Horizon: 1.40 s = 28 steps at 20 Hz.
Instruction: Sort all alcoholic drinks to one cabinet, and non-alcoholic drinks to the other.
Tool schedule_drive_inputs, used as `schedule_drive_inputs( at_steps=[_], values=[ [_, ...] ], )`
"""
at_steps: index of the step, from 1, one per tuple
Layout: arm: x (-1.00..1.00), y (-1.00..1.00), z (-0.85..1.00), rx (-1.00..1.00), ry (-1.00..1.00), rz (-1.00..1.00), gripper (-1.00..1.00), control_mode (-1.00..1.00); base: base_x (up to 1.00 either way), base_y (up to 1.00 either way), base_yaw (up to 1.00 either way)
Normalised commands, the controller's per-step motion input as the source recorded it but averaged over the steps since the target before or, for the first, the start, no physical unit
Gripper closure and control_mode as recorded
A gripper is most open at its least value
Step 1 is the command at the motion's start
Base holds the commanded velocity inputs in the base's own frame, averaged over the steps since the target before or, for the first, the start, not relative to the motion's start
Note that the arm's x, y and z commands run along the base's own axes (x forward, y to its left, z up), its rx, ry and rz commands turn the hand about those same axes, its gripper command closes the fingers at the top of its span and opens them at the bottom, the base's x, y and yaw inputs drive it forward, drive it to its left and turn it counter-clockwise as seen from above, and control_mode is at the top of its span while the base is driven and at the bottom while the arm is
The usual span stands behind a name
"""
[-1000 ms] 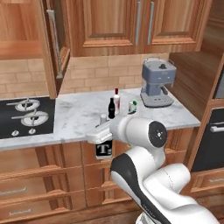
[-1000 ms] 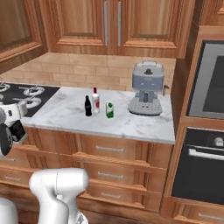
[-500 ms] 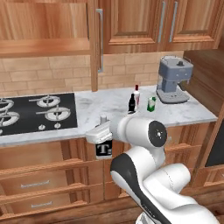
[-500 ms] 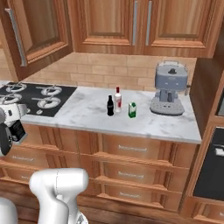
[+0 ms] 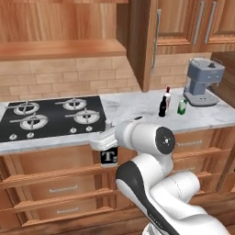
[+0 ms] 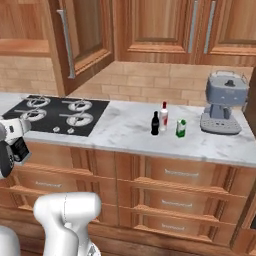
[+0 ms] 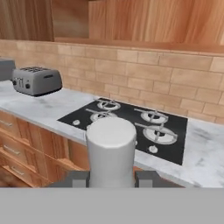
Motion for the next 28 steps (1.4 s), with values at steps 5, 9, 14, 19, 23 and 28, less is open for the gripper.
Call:
schedule_drive_inputs(
  at_steps=[5, 9, 14, 19, 23, 28],
  values=[
    [0.00, 0.00, 0.00, 0.00, 0.00, 0.00, 1.00, 1.00, 0.10, 0.72, -0.07],
    [0.00, 0.00, 0.00, 0.00, 0.00, 0.00, 1.00, 1.00, 0.21, 0.68, -0.10],
    [0.00, 0.00, 0.00, 0.00, 0.00, 0.00, 1.00, 1.00, 0.35, 0.58, -0.08],
    [0.00, 0.00, 0.00, 0.00, 0.00, 0.00, 1.00, 1.00, 0.49, 0.39, -0.05],
    [0.00, 0.00, 0.00, 0.00, 0.00, 0.00, 1.00, 1.00, 0.52, 0.21, -0.02],
    [0.00, 0.00, 0.00, 0.00, 0.00, 0.00, 1.00, 1.00, 0.54, 0.31, -0.02]
  ],
)
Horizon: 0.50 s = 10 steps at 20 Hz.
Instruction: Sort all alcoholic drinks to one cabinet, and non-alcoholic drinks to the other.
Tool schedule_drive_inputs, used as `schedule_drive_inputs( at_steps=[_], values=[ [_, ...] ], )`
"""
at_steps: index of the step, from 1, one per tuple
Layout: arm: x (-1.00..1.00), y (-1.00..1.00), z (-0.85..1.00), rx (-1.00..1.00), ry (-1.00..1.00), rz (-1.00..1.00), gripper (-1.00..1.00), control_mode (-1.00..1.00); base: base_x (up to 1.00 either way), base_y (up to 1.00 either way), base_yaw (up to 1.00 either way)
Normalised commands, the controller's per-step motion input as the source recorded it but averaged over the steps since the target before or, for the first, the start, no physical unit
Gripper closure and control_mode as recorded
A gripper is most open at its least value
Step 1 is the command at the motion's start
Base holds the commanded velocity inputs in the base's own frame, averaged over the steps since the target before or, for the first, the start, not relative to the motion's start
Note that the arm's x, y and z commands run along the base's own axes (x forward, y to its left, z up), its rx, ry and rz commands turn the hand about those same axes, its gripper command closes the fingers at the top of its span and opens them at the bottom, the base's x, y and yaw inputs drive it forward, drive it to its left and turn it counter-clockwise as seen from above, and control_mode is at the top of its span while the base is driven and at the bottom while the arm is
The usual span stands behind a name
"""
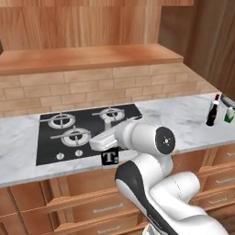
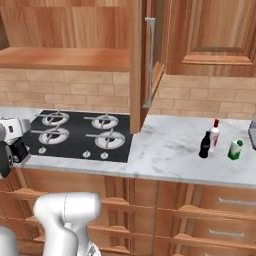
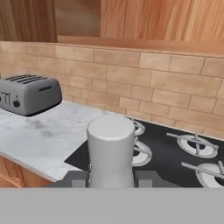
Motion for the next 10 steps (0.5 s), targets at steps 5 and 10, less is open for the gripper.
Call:
schedule_drive_inputs(
  at_steps=[5, 10],
  values=[
    [0.00, 0.00, 0.00, 0.00, 0.00, 0.00, 1.00, 1.00, 0.57, 0.69, -0.05],
    [0.00, 0.00, 0.00, 0.00, 0.00, 0.00, 1.00, 1.00, 0.60, 0.57, -0.03]
  ],
)
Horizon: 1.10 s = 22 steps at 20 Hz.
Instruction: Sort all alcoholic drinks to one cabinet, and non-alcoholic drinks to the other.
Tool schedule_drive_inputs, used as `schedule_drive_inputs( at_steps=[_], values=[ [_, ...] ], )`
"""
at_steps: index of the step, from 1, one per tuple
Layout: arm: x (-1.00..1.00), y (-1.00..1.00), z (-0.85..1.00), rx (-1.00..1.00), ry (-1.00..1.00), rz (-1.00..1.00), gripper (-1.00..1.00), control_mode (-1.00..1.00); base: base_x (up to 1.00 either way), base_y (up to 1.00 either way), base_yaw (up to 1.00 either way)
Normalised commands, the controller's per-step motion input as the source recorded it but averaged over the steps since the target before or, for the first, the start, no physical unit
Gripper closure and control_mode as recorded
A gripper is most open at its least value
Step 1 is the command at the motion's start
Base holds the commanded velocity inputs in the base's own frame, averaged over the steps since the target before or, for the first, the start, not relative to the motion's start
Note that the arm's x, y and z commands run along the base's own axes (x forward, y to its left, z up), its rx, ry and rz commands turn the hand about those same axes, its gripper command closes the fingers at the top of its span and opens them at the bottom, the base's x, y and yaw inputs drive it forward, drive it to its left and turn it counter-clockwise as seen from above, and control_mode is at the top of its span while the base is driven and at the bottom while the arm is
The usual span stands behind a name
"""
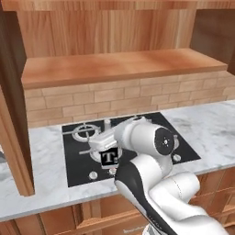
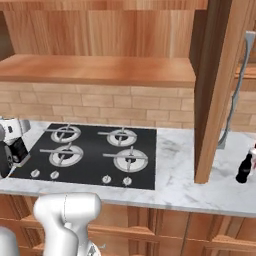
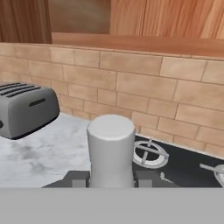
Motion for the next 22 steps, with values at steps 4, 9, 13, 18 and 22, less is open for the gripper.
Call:
schedule_drive_inputs(
  at_steps=[4, 9, 13, 18, 22],
  values=[
    [0.00, 0.00, 0.00, 0.00, 0.00, 0.00, 1.00, 1.00, 0.62, 0.11, 0.00],
    [0.18, 0.04, 0.00, 0.00, 0.02, 0.00, 1.00, -1.00, 0.31, 0.04, 0.00],
    [0.28, 0.03, 0.04, 0.00, 0.06, 0.00, 1.00, -1.00, 0.00, 0.00, 0.00],
    [0.00, 0.00, 0.35, -0.01, 0.00, -0.02, 1.00, -1.00, 0.00, 0.00, 0.00],
    [-0.04, 0.03, 0.40, -0.02, 0.00, -0.04, 1.00, -1.00, 0.00, 0.00, 0.00]
  ],
)
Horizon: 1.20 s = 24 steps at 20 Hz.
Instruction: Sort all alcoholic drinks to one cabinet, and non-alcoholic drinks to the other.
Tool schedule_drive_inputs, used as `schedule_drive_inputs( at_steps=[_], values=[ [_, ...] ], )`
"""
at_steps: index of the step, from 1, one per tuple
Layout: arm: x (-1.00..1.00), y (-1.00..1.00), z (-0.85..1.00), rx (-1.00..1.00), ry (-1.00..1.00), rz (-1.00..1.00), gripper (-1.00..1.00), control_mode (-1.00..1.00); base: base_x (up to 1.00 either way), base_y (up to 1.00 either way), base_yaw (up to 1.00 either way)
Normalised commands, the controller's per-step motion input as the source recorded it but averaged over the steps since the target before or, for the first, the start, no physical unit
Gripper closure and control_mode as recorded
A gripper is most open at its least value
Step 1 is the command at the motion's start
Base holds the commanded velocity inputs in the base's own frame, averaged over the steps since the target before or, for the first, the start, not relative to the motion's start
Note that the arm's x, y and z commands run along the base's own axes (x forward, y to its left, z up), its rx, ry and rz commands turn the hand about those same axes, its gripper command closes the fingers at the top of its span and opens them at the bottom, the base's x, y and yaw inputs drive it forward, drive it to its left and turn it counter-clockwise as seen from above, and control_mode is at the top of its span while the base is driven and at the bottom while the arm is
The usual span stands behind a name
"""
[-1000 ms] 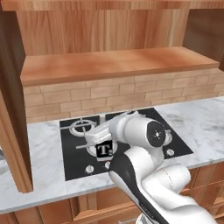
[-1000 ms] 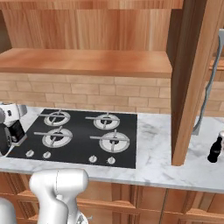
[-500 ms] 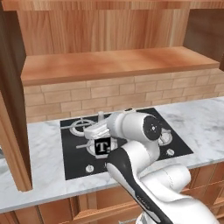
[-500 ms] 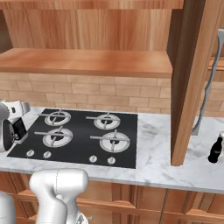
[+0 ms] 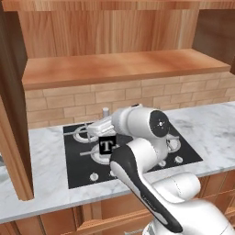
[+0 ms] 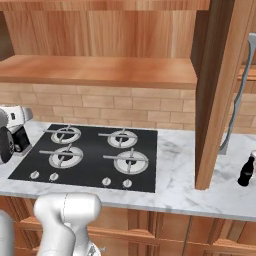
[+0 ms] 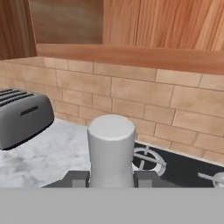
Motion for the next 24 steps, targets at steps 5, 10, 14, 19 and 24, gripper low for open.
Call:
schedule_drive_inputs(
  at_steps=[5, 10, 14, 19, 24],
  values=[
    [-0.03, 0.11, 0.47, -0.05, 0.00, -0.07, 1.00, -1.00, 0.00, 0.00, 0.00],
    [-0.01, 0.08, 0.45, -0.06, 0.00, -0.08, 1.00, -1.00, 0.00, 0.00, 0.00],
    [-0.04, 0.00, 0.39, -0.04, 0.00, -0.08, 1.00, -1.00, 0.00, 0.00, 0.00],
    [-0.01, 0.00, 0.29, 0.00, 0.00, -0.07, 1.00, -1.00, 0.00, 0.00, 0.00],
    [-0.01, -0.10, 0.28, 0.00, 0.00, -0.09, 1.00, -1.00, 0.00, 0.00, 0.00]
  ],
)
